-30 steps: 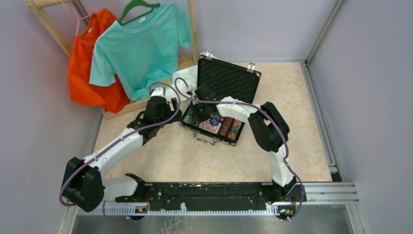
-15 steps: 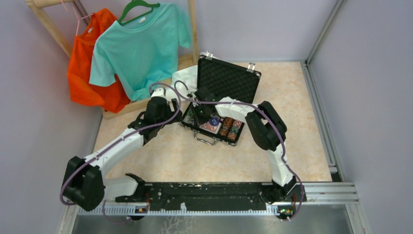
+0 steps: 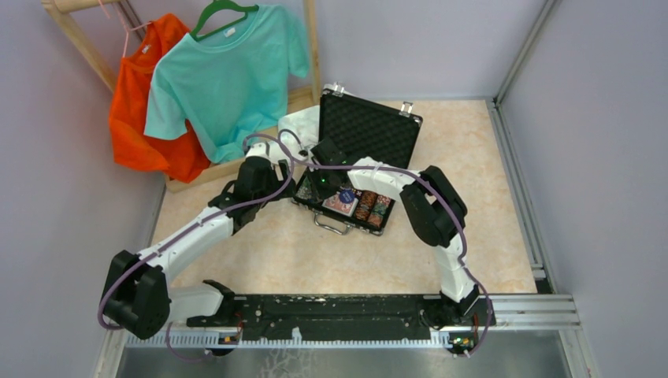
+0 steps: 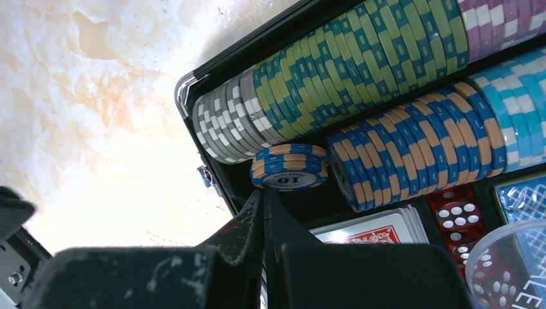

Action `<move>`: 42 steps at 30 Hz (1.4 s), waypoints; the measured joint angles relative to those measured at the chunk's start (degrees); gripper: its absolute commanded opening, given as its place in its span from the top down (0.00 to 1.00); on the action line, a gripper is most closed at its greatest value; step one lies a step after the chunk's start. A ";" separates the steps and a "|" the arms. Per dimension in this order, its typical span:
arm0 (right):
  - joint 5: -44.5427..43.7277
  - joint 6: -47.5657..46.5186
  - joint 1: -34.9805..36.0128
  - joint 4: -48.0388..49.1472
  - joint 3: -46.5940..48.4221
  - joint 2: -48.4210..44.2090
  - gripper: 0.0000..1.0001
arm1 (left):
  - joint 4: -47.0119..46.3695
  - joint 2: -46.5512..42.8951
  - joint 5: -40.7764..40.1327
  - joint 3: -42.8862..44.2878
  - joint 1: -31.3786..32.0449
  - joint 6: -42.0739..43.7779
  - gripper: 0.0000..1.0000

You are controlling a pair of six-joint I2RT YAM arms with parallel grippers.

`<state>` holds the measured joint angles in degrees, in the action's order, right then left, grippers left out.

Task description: Pack up texas hold em set

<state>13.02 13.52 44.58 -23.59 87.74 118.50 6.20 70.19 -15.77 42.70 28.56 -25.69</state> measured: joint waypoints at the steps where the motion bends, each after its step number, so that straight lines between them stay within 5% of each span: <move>1: 0.09 0.00 0.02 0.02 0.00 -0.15 1.00 | -0.17 0.00 0.02 -0.11 0.00 0.00 0.12; 20: 0.57 2.08 0.33 3.10 -0.02 -0.11 1.00 | -1.29 1.07 0.17 -0.79 0.00 0.07 0.12; 42: -16.55 2.51 1.77 4.83 -2.73 -0.02 1.00 | -1.36 1.07 0.44 -1.25 -0.04 0.09 0.12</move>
<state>-3.53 16.03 46.35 -18.76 85.01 118.48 4.84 71.26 -15.33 41.45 28.51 -25.61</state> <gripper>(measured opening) 0.003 0.876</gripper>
